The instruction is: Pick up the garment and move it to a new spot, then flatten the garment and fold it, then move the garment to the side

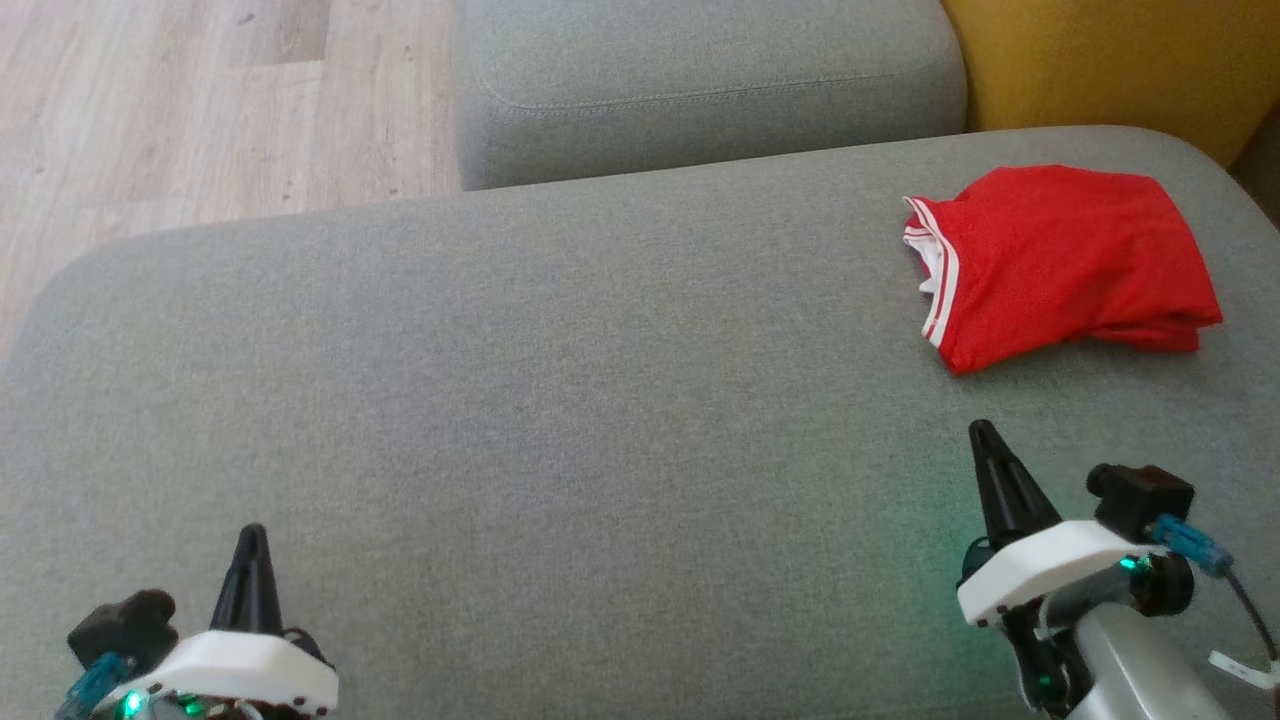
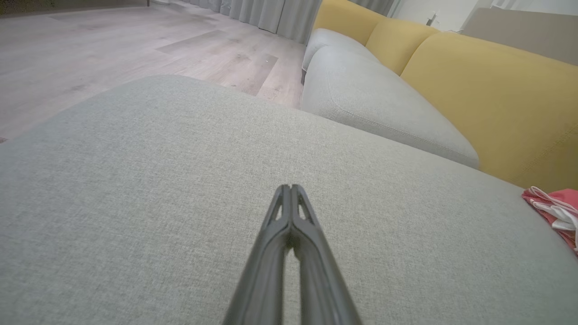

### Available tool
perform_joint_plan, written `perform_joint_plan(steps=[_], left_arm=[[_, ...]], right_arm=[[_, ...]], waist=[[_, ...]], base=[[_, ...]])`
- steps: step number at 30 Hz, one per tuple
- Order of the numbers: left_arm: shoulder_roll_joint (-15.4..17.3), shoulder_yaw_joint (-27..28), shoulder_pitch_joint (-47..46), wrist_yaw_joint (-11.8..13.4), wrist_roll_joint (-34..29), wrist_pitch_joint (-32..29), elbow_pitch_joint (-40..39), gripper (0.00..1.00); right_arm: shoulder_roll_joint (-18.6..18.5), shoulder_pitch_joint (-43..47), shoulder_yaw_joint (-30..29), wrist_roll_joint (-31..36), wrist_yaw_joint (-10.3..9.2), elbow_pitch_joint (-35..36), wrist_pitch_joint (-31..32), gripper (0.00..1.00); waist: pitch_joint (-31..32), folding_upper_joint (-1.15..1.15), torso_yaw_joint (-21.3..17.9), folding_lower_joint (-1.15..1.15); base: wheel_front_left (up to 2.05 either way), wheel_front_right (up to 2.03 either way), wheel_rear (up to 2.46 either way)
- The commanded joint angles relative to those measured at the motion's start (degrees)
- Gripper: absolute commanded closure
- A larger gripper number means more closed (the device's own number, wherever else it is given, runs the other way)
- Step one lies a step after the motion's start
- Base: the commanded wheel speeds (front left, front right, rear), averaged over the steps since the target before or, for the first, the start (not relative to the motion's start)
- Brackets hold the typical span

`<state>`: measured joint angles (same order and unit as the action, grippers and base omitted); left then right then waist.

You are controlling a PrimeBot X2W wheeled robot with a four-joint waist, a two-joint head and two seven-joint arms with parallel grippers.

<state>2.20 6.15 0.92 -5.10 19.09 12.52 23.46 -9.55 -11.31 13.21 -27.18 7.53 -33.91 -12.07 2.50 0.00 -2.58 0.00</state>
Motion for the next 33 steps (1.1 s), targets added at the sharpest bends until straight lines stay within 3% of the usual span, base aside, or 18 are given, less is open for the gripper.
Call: perform_joint_plan(steps=[1, 33], left_arm=[[0.61, 0.26, -2.73, -0.2, 1.15, -0.26, -2.25, 1.0], [0.63, 0.15, -3.86, -0.82, 21.66, -5.47, -4.42, 1.0]], right_arm=[[-0.05, -3.33, -0.82, -1.16, 0.0, 2.23, 0.14, 1.0], [1.87, -0.89, -6.17, -19.34, -0.02, 7.29, 5.35, 1.0]], waist=[[-0.02, 0.0, 0.02, 0.0], [-0.78, 0.0, 0.75, 0.0]], base=[[0.0, 0.0, 0.0], [0.0, 0.0, 0.0]])
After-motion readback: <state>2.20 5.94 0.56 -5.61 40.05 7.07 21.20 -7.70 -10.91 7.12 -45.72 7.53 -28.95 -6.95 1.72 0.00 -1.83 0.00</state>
